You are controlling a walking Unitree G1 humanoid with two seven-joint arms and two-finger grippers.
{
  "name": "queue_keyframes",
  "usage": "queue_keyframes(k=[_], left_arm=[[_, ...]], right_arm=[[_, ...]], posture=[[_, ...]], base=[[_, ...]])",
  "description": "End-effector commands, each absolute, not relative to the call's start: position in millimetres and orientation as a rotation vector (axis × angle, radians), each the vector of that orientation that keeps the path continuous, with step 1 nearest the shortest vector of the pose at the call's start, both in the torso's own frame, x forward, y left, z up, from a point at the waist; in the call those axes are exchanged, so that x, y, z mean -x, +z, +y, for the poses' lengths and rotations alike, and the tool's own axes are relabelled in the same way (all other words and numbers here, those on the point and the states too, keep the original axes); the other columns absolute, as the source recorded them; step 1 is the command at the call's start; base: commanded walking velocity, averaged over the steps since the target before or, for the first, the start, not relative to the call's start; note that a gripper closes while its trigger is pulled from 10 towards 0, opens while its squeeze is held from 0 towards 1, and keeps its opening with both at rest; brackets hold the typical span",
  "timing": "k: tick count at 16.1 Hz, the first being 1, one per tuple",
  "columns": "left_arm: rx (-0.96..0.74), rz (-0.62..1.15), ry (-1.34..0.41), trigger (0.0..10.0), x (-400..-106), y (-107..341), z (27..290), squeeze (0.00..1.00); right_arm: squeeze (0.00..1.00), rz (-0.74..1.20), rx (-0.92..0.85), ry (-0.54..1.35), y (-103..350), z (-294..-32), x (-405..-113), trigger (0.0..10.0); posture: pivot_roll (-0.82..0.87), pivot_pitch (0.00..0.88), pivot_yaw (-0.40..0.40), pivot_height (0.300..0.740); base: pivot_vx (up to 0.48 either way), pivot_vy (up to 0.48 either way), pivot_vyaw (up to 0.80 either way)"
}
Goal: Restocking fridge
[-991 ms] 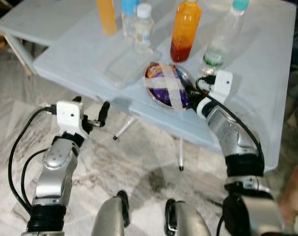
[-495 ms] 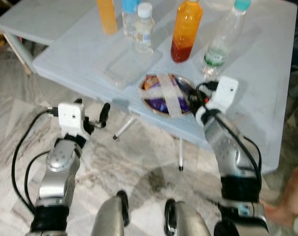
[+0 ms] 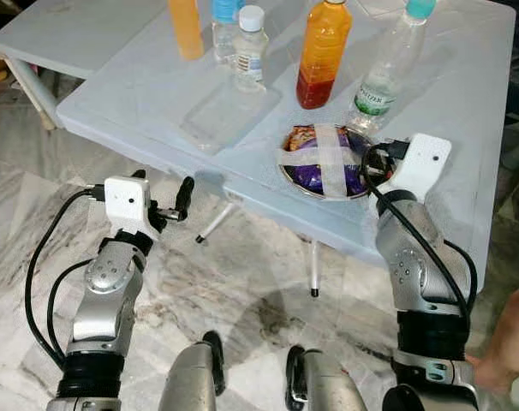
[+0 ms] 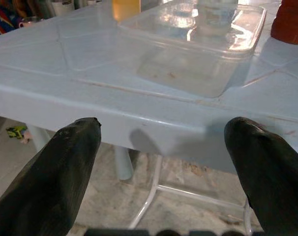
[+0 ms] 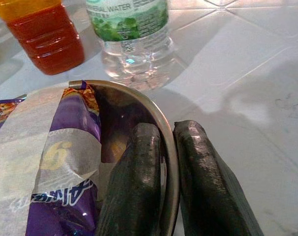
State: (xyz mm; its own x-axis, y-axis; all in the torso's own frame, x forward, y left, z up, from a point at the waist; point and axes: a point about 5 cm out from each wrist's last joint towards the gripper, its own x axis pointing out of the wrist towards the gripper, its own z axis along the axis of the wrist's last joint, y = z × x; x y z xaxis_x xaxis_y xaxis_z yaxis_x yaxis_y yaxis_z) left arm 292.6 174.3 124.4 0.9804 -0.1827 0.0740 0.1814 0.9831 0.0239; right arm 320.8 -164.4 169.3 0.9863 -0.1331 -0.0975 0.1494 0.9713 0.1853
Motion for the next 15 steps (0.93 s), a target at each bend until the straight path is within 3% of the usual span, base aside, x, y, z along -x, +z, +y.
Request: queue_keyframes(k=[1,2,3,9,10,11,15], left_arm=[[-0.021,-0.062,-0.172,10.0,-291,121,175,0.0],[-0.019,-0.06,-0.173,10.0,-291,119,174,0.0],[-0.018,-0.06,-0.172,10.0,-291,119,174,0.0],[-0.023,-0.066,-0.168,10.0,-291,121,176,0.0],[-0.024,-0.067,-0.168,10.0,-291,121,176,0.0],[-0.024,-0.067,-0.168,10.0,-291,121,176,0.0],[-0.026,-0.067,-0.17,10.0,-292,122,176,0.0]], right_arm=[[0.0,0.123,-0.178,-0.164,159,-167,-318,10.0],[0.0,0.163,-0.197,-0.15,149,-165,-317,10.0],[1.0,0.186,-0.201,-0.152,144,-167,-317,10.0],[1.0,0.167,-0.185,-0.031,155,-171,-329,10.0],[0.89,0.167,-0.188,-0.018,156,-171,-330,10.0],[0.0,0.174,-0.183,-0.005,156,-173,-331,10.0],[0.0,0.26,-0.201,0.077,143,-175,-334,10.0]], posture=[[0.0,0.186,0.002,0.74],[0.0,0.187,0.001,0.74],[0.0,0.188,0.001,0.74],[0.0,0.186,-0.001,0.74],[0.0,0.186,0.0,0.74],[0.0,0.186,0.0,0.74],[0.0,0.193,0.004,0.74]], base=[[0.0,0.0,0.0],[0.0,0.0,0.0],[0.0,0.0,0.0],[0.0,0.0,0.0],[0.0,0.0,0.0],[0.0,0.0,0.0],[0.0,0.0,0.0]])
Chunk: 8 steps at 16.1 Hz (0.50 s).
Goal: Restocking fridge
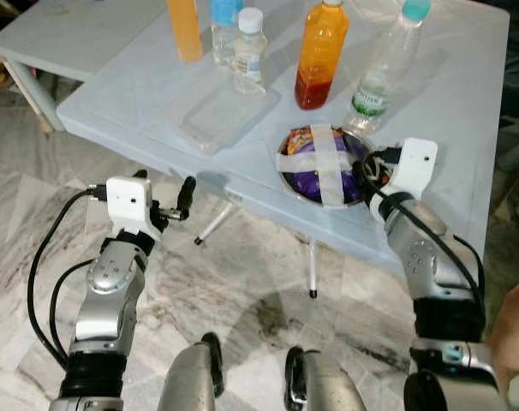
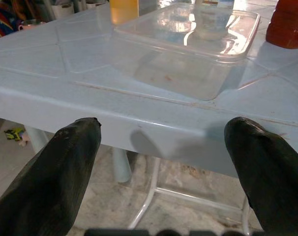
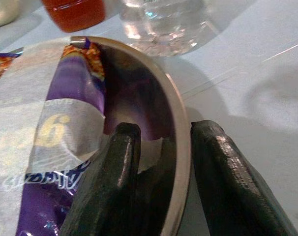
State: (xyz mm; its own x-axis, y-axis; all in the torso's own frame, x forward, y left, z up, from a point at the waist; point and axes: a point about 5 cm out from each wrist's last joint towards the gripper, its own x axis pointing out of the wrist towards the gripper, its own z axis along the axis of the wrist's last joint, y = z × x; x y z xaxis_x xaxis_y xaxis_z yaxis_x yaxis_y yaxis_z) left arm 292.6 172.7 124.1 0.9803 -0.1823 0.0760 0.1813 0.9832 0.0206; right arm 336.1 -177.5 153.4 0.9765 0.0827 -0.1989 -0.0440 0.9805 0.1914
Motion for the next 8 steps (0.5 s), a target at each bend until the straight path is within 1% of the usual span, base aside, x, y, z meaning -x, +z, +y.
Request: queue_keyframes(k=[1,2,3,8], left_arm=[[-0.026,-0.067,-0.171,10.0,-291.5,121.8,176.2,0.0],[-0.027,-0.068,-0.171,10.0,-291.5,122.0,176.3,0.0],[-0.027,-0.068,-0.17,10.0,-291.4,122.3,176.5,0.0],[-0.027,-0.067,-0.166,10.0,-289.7,122.1,177.4,0.0]], right_arm=[[0.0,0.272,-0.207,0.091,140.9,-175.2,-335.2,10.0],[0.0,0.3,-0.247,0.099,137.6,-176.3,-336.9,0.7],[0.0,0.305,-0.253,0.106,137.3,-176.7,-337.8,0.0],[0.0,0.332,-0.28,0.102,135.7,-178.6,-340.5,0.0]], posture=[[0.0,0.193,0.004,0.74],[0.01,0.195,0.004,0.74],[0.01,0.197,0.003,0.74],[0.01,0.2,0.001,0.74]], base=[[0.0,0.0,0.0],[0.0,0.0,0.0],[0.0,0.0,0.0],[0.0,0.0,0.0]])
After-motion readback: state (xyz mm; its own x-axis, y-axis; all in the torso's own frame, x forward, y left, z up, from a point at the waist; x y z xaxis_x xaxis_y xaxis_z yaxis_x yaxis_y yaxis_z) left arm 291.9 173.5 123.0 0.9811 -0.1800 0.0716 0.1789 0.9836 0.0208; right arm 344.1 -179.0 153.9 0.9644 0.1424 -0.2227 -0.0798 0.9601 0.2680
